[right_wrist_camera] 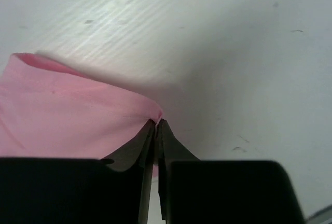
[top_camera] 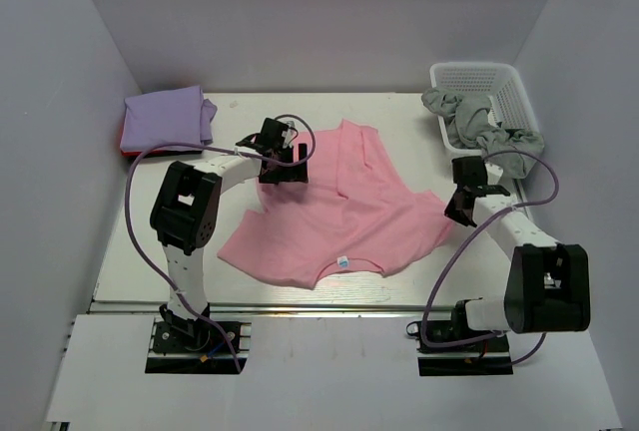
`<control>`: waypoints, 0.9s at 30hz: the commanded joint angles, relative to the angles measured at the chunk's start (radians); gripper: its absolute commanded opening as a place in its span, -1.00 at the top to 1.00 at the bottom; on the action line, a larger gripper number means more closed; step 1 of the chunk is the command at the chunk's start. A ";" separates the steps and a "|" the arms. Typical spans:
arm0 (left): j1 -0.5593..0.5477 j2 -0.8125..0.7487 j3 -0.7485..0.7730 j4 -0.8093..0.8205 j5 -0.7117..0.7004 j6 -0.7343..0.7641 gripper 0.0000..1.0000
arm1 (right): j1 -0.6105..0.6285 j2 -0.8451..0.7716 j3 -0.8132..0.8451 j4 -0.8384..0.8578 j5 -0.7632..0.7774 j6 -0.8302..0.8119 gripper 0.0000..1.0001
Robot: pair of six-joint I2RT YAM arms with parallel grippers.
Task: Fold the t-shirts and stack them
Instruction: Flatten out the tshirt
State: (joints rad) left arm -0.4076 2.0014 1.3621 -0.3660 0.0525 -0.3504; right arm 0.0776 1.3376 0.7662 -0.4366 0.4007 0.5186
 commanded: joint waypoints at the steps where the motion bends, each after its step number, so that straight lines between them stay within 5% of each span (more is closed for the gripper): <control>1: 0.009 0.013 -0.020 -0.027 0.006 0.037 -1.00 | -0.022 0.058 0.014 -0.065 0.229 0.060 0.75; 5: 0.009 -0.006 -0.031 -0.039 -0.005 0.062 -1.00 | -0.024 0.213 0.100 -0.132 0.242 0.086 0.29; 9: 0.000 -0.036 -0.012 -0.031 0.041 0.114 -1.00 | -0.009 0.207 0.169 -0.096 0.139 0.011 -0.42; 12: -0.011 -0.075 0.014 -0.019 0.099 0.151 -1.00 | 0.007 0.088 0.170 0.019 -0.029 -0.104 -0.57; 13: -0.011 -0.085 0.029 -0.019 0.099 0.151 -1.00 | 0.013 0.063 0.153 0.085 -0.174 -0.182 -0.77; 15: -0.011 -0.115 0.044 -0.010 0.099 0.151 -1.00 | 0.031 -0.014 0.156 0.155 -0.372 -0.224 -0.81; 18: 0.012 -0.128 0.095 -0.019 -0.018 0.140 -1.00 | 0.073 0.010 0.246 0.162 -0.475 -0.328 -0.81; 23: 0.042 -0.055 0.282 -0.146 -0.276 0.123 -1.00 | 0.145 0.178 0.421 0.213 -0.536 -0.396 -0.81; 27: 0.111 0.060 0.402 -0.186 -0.301 0.113 -1.00 | 0.179 0.392 0.640 0.220 -0.542 -0.459 -0.78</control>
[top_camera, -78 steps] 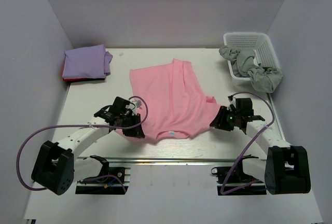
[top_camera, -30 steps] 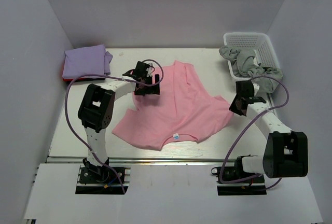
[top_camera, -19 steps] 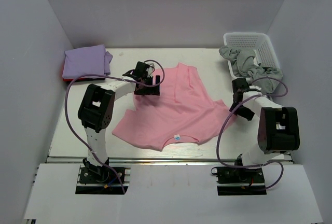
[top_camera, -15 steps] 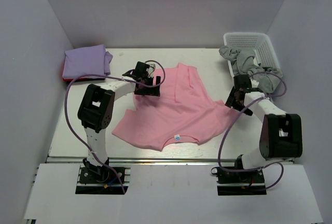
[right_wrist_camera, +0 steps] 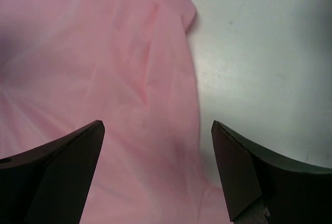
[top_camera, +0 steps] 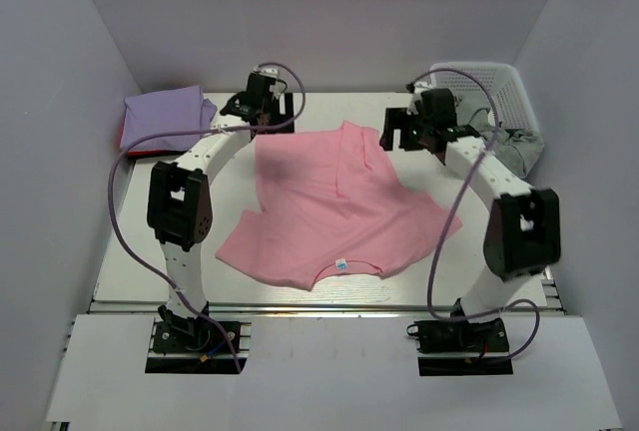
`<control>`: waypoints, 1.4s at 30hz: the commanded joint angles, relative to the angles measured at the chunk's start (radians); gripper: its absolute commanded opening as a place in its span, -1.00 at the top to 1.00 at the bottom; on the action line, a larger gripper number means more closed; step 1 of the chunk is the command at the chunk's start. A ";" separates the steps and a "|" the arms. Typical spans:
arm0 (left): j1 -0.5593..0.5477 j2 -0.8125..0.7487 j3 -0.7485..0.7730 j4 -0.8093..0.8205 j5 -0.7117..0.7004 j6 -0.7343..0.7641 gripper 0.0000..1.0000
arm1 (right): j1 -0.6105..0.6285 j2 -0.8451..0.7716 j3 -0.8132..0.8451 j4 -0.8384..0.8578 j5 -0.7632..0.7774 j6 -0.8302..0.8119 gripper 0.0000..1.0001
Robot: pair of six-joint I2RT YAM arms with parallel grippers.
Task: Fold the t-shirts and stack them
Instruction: Flatten out the tshirt
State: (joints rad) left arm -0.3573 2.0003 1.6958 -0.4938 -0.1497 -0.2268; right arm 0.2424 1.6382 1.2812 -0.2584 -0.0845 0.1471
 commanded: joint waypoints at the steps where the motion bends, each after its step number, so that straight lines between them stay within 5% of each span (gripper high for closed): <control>1: 0.075 0.087 0.094 -0.072 -0.099 -0.020 -1.00 | 0.017 0.160 0.160 0.039 -0.060 -0.096 -0.78; 9: 0.129 0.244 0.205 0.003 -0.037 0.047 -0.97 | 0.026 0.623 0.815 -0.134 -0.026 -0.195 -0.60; 11: 0.129 0.276 0.214 0.003 -0.047 0.047 -0.93 | 0.025 0.706 0.852 -0.145 -0.018 -0.195 -0.54; 16: 0.138 0.334 0.237 0.024 -0.034 0.067 -0.74 | 0.028 0.761 0.849 -0.077 -0.009 -0.190 -0.19; 23: 0.138 0.359 0.212 0.027 -0.047 0.067 0.01 | 0.018 0.801 0.831 -0.111 0.015 -0.172 -0.06; 30: 0.138 0.359 0.188 0.047 -0.056 0.067 1.00 | 0.015 0.789 0.787 -0.047 0.060 -0.124 1.00; 42: 0.195 0.278 0.079 0.124 -0.125 0.032 1.00 | -0.037 0.762 0.767 0.027 0.233 -0.057 1.00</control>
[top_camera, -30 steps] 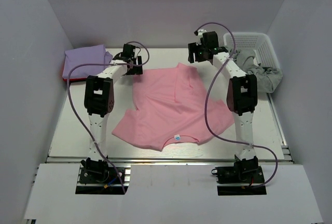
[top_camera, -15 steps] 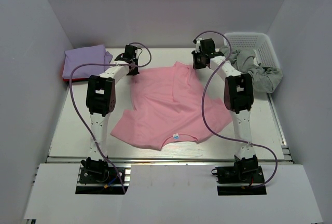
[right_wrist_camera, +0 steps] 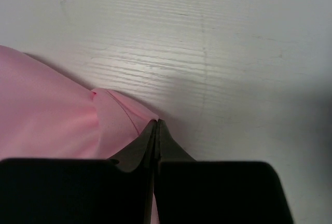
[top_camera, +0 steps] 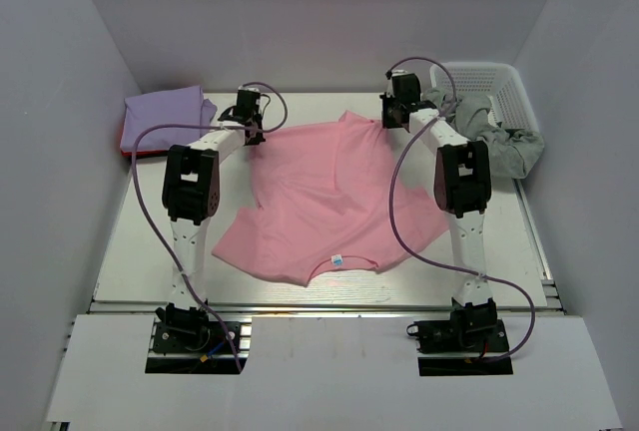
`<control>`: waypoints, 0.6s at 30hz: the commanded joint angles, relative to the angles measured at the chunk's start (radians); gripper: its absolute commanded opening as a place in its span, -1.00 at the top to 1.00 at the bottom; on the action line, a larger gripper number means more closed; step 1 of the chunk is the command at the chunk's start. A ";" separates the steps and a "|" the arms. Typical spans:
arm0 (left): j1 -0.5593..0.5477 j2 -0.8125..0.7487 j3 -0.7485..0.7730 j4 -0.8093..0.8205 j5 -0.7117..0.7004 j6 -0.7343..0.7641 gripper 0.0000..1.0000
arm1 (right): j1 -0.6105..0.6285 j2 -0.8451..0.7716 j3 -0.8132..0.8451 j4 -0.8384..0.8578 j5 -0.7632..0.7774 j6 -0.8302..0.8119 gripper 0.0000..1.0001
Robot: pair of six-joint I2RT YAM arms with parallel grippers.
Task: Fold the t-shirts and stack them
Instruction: Flatten out the tshirt
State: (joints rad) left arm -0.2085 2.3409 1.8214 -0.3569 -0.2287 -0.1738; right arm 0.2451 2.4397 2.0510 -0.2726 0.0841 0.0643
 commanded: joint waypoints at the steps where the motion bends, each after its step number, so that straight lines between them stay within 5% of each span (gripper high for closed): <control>1: 0.046 -0.063 -0.056 -0.002 -0.032 -0.021 1.00 | -0.053 -0.038 -0.006 0.044 0.054 0.026 1.00; 12: 0.142 -0.083 -0.091 0.110 0.187 -0.076 1.00 | -0.095 0.002 -0.012 0.122 -0.108 -0.018 1.00; 18: 0.153 -0.052 -0.034 0.147 0.457 -0.035 0.90 | -0.099 0.007 -0.012 0.193 -0.245 -0.057 1.00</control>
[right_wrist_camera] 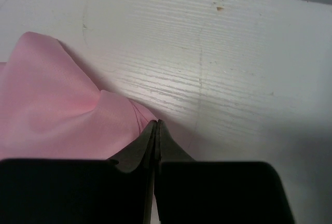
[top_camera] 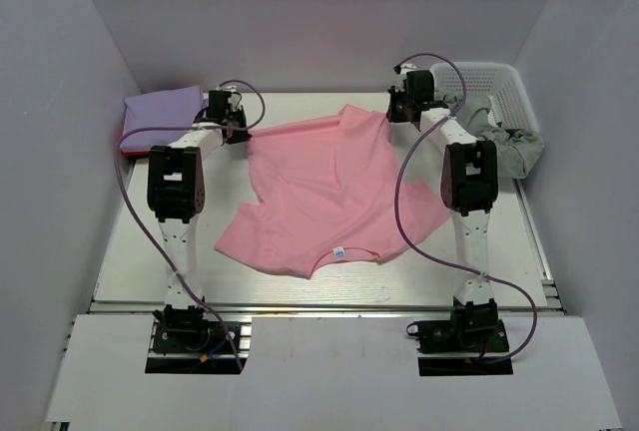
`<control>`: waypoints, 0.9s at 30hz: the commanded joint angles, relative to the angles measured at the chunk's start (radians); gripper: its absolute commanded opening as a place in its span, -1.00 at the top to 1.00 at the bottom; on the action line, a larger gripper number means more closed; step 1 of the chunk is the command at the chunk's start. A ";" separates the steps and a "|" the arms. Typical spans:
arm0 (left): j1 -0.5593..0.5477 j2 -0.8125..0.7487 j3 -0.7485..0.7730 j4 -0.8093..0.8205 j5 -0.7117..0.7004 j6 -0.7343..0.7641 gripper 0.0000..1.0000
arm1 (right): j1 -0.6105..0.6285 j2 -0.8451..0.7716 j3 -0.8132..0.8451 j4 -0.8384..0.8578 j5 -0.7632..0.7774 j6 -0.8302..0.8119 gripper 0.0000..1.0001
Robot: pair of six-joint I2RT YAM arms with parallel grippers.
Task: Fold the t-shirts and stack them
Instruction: Flatten out the tshirt
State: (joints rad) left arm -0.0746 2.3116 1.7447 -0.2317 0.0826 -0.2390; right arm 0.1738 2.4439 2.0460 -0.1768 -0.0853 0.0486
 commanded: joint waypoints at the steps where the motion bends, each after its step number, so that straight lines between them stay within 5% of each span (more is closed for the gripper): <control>1: 0.019 -0.023 0.055 0.022 0.164 0.041 0.88 | -0.025 0.003 -0.006 0.114 -0.097 -0.082 0.95; 4: 0.019 0.005 0.101 0.011 0.174 0.041 0.52 | -0.022 0.007 0.022 0.126 -0.194 -0.087 0.66; 6: 0.019 0.005 0.122 -0.030 0.143 0.029 -0.53 | -0.022 -0.008 0.035 0.122 -0.224 -0.084 0.48; 7: 0.019 -0.007 0.122 -0.043 0.128 0.012 -0.90 | -0.017 -0.019 0.036 0.122 -0.228 -0.079 0.26; 8: 0.019 -0.017 0.122 -0.052 0.117 0.003 -0.99 | -0.019 -0.058 0.029 0.120 -0.229 -0.076 0.00; 10: 0.019 -0.046 0.122 -0.083 0.097 -0.008 -0.99 | -0.017 -0.097 -0.012 0.106 -0.222 -0.063 -0.80; 17: -0.020 -0.175 0.067 -0.031 0.126 -0.005 -0.99 | 0.049 -0.403 -0.343 0.011 -0.240 0.045 -0.81; 27: -0.048 0.032 0.171 -0.044 0.243 -0.034 -0.99 | 0.158 -0.791 -1.019 -0.044 -0.234 0.290 -0.81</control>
State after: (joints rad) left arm -0.1177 2.3020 1.9129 -0.2596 0.2829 -0.2588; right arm 0.3408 1.7168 1.1622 -0.1711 -0.3103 0.2401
